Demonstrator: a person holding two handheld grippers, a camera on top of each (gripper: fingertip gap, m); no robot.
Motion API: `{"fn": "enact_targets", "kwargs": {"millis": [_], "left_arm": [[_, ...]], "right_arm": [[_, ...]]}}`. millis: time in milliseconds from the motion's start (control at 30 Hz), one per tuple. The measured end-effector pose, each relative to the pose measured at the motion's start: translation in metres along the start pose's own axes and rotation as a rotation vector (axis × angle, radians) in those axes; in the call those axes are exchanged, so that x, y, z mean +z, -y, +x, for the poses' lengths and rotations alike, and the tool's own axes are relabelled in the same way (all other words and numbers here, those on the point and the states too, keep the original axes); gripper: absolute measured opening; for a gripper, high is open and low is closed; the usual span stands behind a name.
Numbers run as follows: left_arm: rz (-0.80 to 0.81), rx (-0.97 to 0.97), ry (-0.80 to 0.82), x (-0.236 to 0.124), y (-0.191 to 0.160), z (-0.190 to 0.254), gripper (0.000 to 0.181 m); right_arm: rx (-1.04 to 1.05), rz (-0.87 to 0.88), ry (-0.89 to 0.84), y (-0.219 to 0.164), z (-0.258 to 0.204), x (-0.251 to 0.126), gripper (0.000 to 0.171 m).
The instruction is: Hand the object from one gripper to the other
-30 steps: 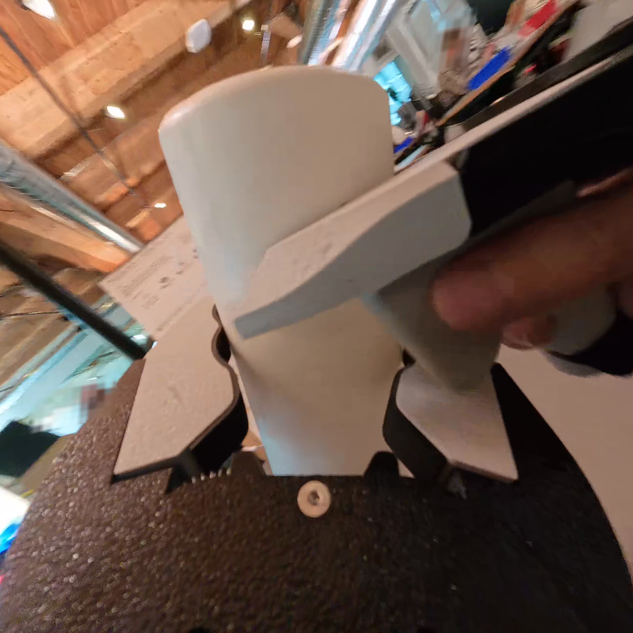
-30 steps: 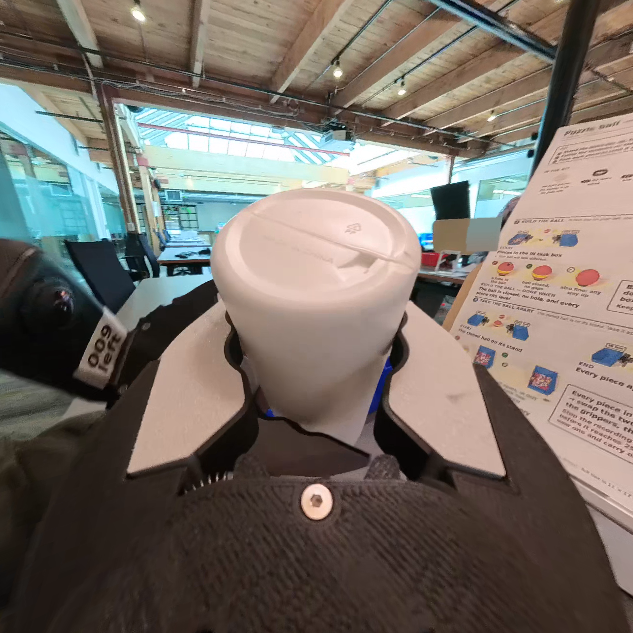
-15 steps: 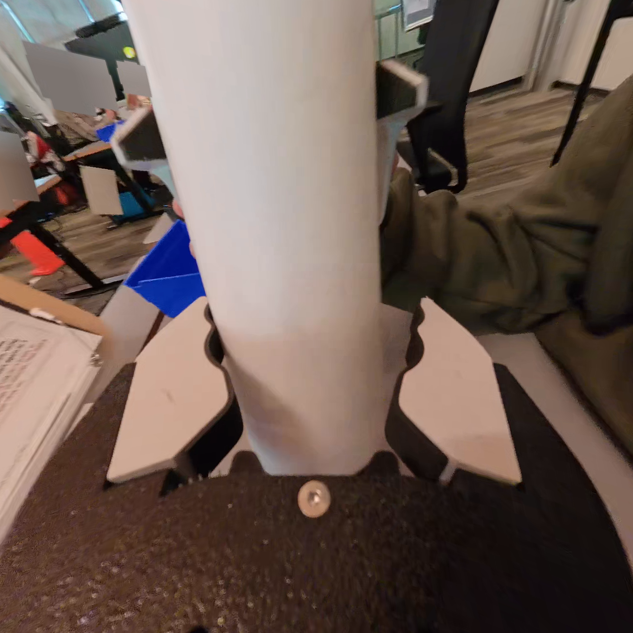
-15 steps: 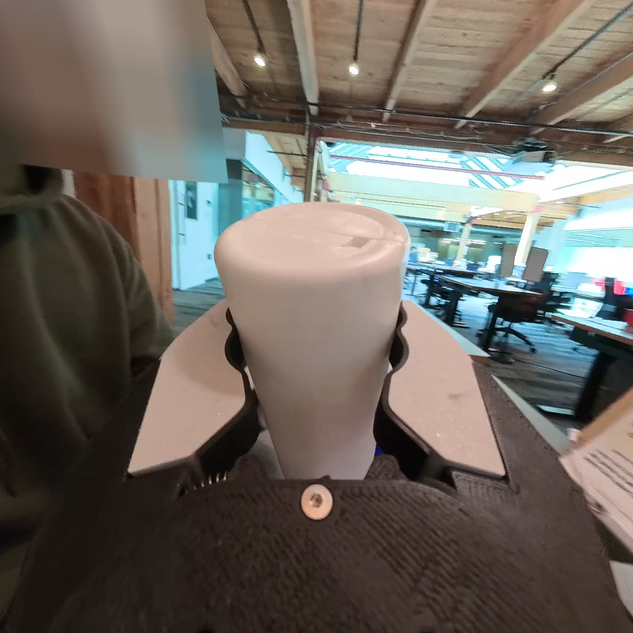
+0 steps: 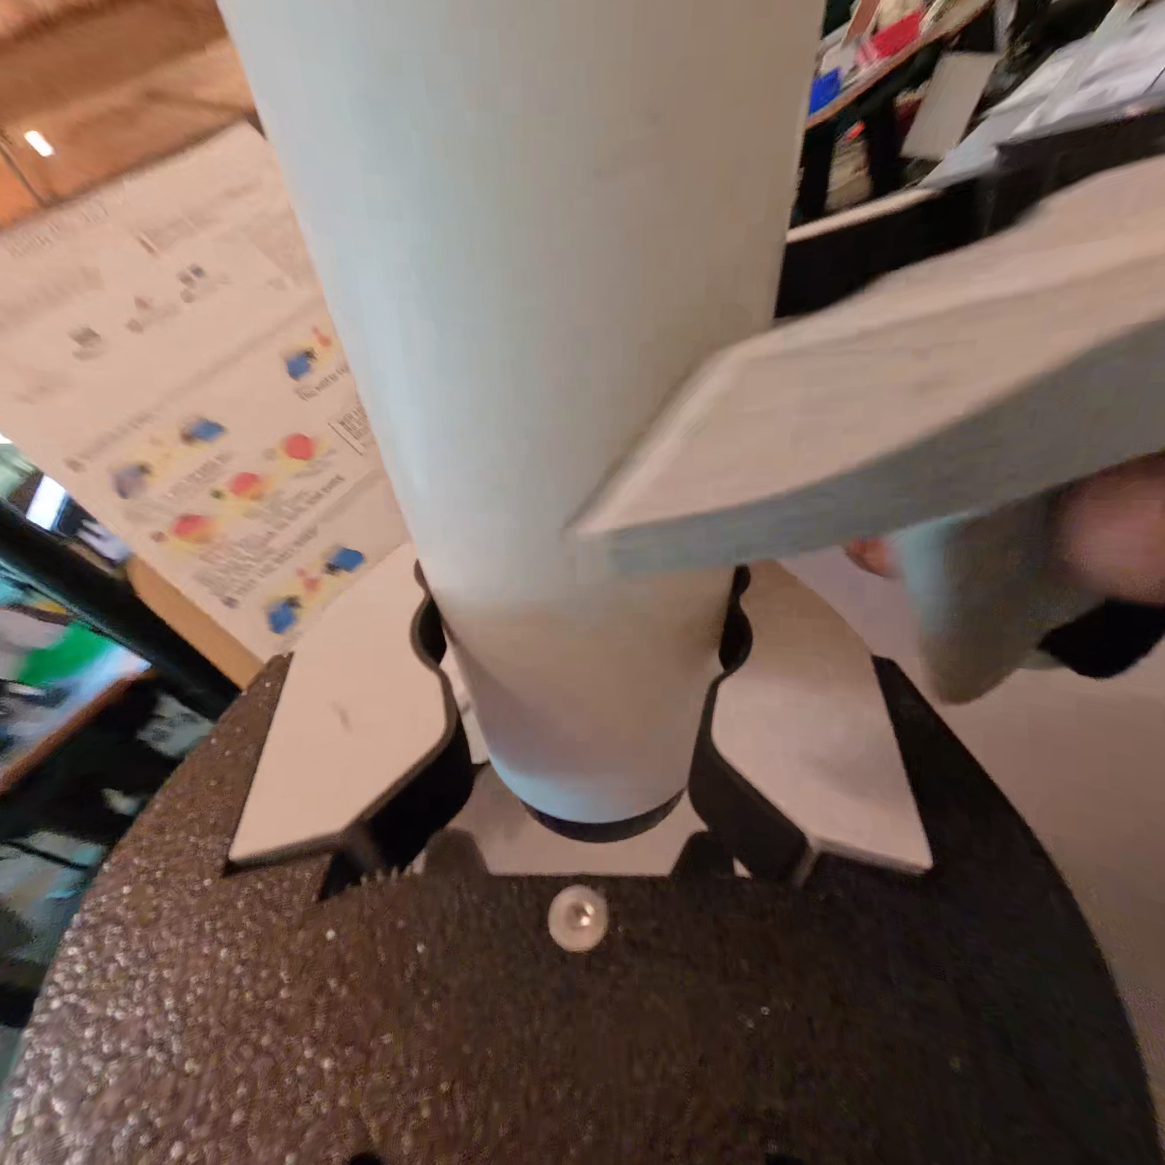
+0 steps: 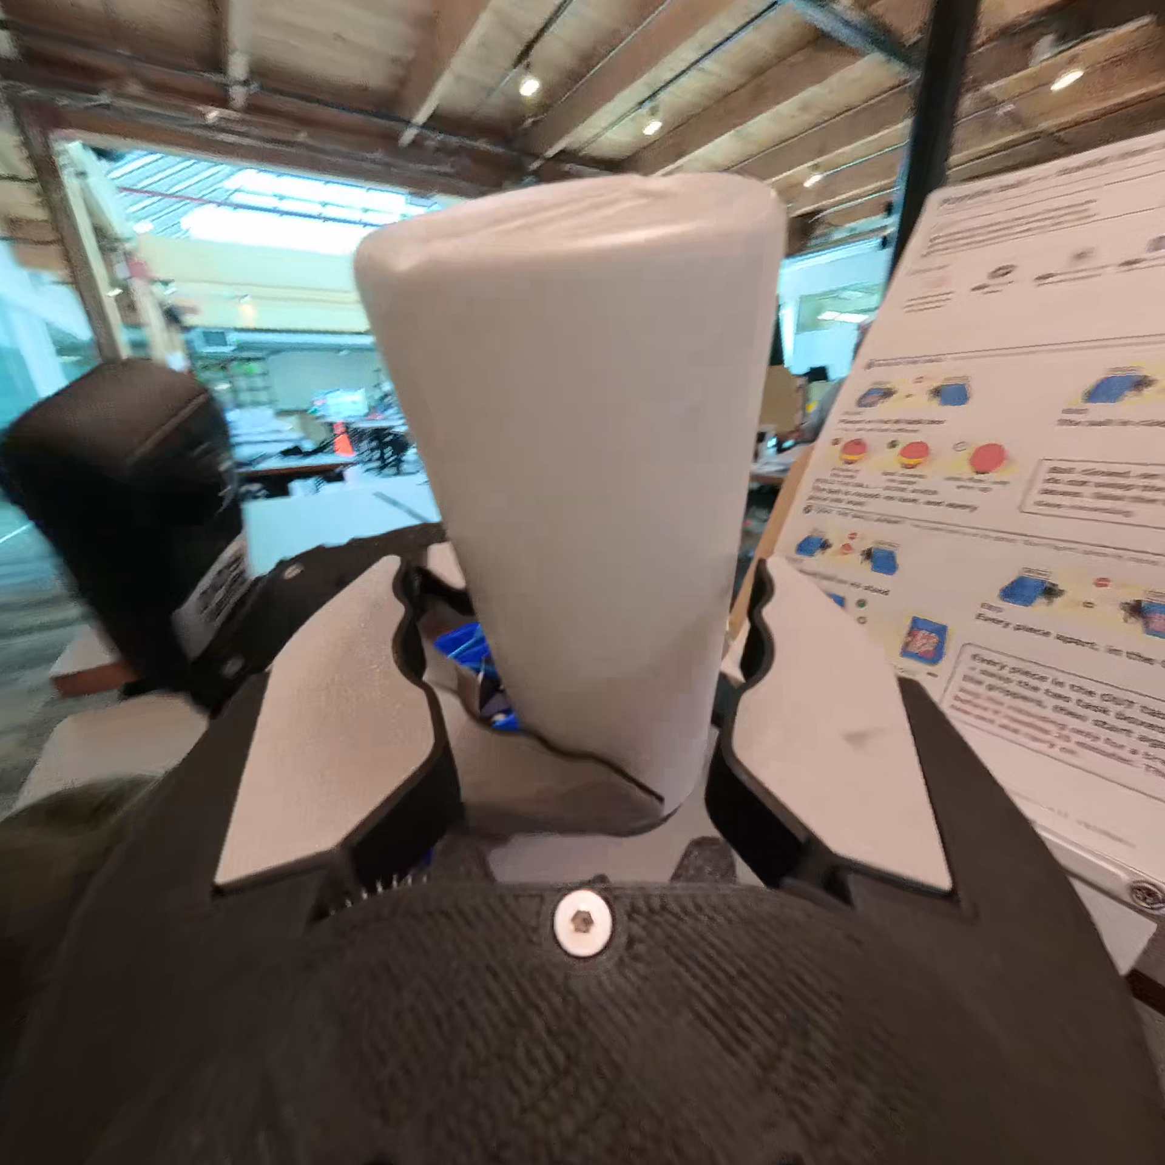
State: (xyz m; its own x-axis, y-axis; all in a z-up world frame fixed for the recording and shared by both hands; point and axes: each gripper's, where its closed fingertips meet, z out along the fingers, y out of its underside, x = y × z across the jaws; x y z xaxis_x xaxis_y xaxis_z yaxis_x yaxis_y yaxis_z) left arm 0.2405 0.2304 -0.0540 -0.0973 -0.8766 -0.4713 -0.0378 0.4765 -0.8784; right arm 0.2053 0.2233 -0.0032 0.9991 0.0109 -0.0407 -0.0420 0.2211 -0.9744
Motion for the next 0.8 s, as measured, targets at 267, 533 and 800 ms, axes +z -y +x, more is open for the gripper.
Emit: {"fn": "enact_targets", "kwargs": {"millis": [267, 533, 800], "left_arm": [[0.100, 0.108, -0.048, -0.006, 0.023, 0.022, 0.086], [0.113, -0.134, -0.689, -0.050, 0.023, 0.071, 0.102], [0.053, -0.092, -0.774, -0.037, 0.006, 0.092, 0.086]], "right_arm": [[-0.050, 0.034, 0.035, 0.017, 0.001, -0.011, 0.093], [0.091, 0.000, 0.583, 0.022, -0.051, -0.048, 0.091], [0.023, -0.053, 0.551, 0.003, -0.050, -0.035, 0.090]]}}
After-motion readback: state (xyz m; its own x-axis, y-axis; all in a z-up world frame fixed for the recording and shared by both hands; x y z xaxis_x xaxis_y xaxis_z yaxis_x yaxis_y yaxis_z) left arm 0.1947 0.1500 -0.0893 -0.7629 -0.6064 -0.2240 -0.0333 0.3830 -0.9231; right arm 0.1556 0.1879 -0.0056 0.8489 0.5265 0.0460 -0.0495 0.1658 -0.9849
